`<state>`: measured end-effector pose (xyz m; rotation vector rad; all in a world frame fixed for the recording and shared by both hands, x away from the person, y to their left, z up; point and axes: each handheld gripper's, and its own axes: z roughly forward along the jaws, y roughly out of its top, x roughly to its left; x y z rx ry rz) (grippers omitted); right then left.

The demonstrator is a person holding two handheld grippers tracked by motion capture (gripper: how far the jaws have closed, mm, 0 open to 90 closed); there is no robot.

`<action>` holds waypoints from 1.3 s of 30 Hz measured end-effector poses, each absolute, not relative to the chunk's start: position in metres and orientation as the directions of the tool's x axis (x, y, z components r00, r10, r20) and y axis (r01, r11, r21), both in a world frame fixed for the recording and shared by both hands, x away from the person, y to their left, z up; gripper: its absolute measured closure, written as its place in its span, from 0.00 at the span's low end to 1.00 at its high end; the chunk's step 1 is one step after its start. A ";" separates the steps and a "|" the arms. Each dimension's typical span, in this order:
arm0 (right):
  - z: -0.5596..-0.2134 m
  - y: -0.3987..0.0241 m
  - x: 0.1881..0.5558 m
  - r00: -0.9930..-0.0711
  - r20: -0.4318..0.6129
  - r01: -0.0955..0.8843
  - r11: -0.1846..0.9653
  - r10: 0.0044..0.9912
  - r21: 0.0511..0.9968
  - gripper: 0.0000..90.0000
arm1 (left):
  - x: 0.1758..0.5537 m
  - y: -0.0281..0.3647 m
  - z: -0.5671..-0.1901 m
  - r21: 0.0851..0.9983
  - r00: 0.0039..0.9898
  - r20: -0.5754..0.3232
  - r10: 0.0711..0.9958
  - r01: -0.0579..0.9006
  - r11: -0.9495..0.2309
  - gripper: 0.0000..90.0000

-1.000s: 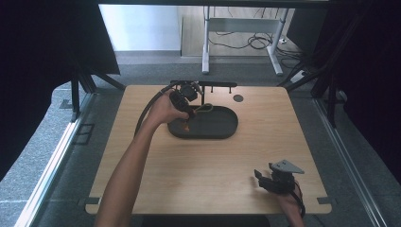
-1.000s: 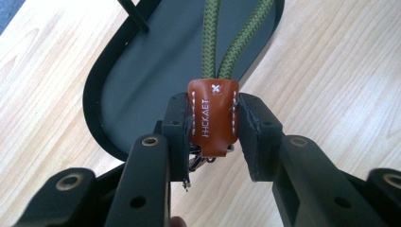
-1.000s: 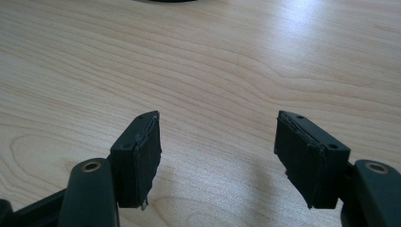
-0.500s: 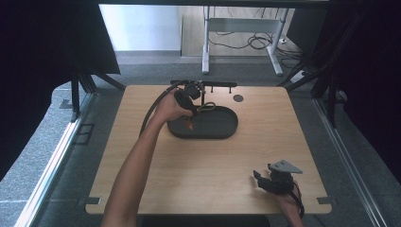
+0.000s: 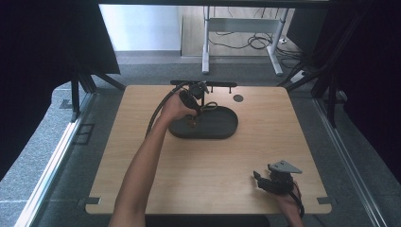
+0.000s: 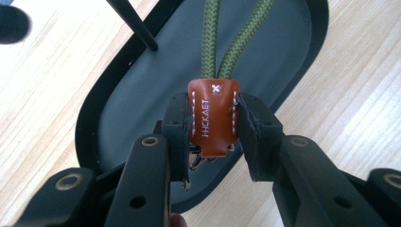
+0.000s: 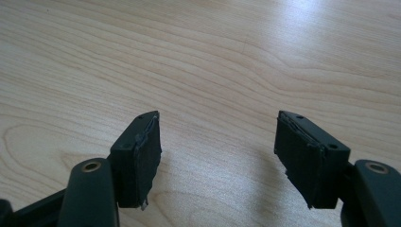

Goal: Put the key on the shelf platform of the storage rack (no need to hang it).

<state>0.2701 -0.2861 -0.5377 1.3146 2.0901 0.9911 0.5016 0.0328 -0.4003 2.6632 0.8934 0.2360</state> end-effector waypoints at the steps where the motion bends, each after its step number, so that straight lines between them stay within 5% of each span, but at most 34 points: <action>1: -0.538 -0.286 0.270 -0.428 -0.016 0.560 0.279 0.904 0.780 0.36 | 0.502 0.032 -0.402 0.350 0.791 0.053 0.610 0.557 -0.753 0.74; 23: -0.539 -0.282 0.271 -0.434 -0.024 0.562 0.292 0.900 0.774 0.36 | 0.501 0.029 -0.443 0.286 0.790 0.055 0.611 0.574 -0.767 0.73; 39: -0.538 -0.282 0.272 -0.440 -0.021 0.556 0.291 0.898 0.778 0.36 | 0.477 0.036 -0.428 0.351 0.796 0.033 0.604 0.557 -0.753 0.55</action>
